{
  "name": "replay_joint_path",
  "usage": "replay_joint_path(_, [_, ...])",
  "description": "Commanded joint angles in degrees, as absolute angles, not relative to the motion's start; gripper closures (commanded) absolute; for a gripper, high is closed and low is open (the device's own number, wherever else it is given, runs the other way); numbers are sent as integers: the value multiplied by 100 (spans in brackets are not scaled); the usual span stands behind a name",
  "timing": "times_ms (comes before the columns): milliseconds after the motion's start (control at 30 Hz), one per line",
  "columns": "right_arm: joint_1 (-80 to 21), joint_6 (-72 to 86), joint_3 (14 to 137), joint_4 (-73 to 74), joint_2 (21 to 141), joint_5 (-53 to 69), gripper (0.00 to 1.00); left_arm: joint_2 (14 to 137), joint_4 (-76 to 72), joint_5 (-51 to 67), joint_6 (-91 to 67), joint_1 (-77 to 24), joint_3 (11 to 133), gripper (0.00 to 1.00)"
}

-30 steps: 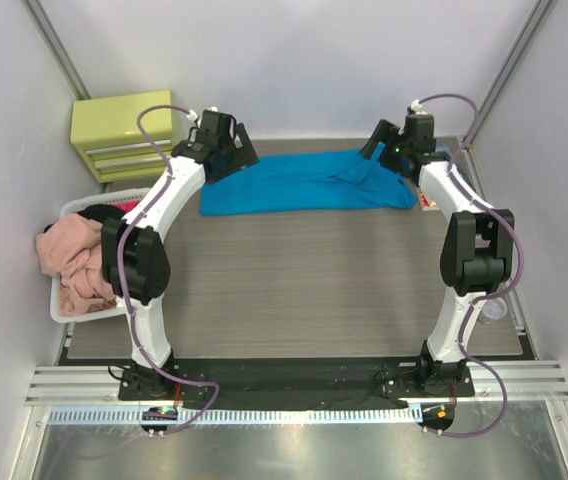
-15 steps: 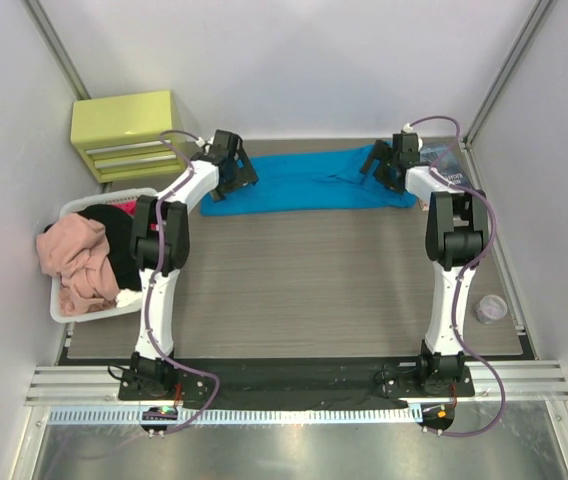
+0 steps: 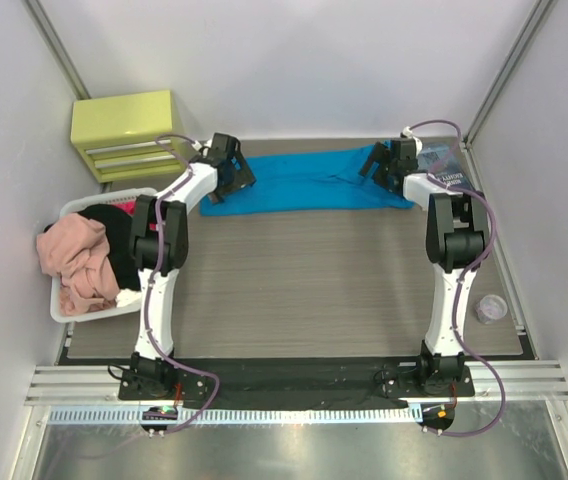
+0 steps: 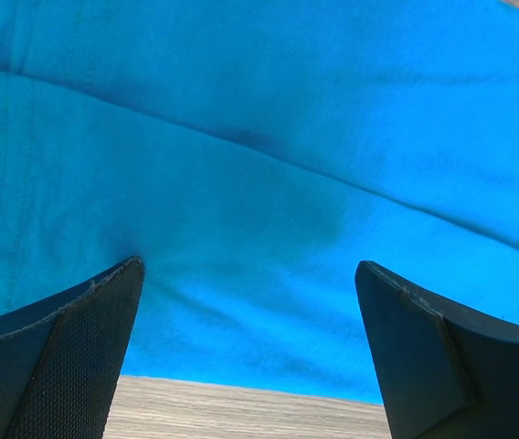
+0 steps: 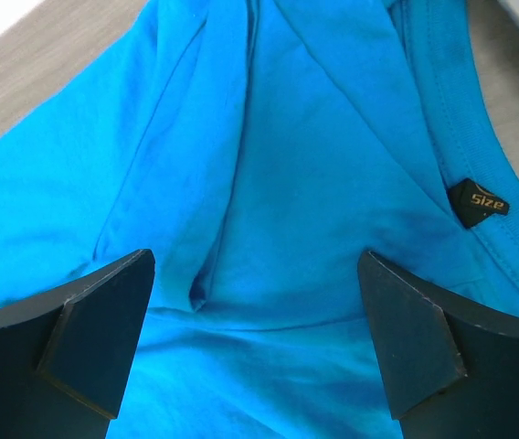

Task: Fold and stack the t-shirts
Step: Fold the other side of the tshirt into a rectangle

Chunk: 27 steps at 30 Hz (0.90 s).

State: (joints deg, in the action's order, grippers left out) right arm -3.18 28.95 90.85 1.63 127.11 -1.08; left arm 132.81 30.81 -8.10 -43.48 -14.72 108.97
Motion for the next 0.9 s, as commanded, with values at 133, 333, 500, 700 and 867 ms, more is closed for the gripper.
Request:
replay_joint_path(133, [-316, 2734, 7614, 501, 11762, -553, 0, 12657, 3270, -1125, -4526, -1397, 9433, 0])
replay_joint_path(333, [-316, 2829, 6481, 483, 11075, -537, 0, 11884, 3095, -1116, -4763, -1441, 8055, 0])
replay_joint_path(500, [-343, 2927, 5477, 501, 10162, -483, 0, 10848, 2839, -1072, -5114, -1661, 6787, 0])
replay_joint_path(700, [-343, 3015, 4396, 984, 8819, -466, 0, 9942, 2970, -1160, -5422, -2206, 5732, 0])
replay_joint_path(867, [-351, 3050, 3631, 1274, 7902, -422, 0, 9098, 3234, -1186, -5660, -2373, 5072, 0])
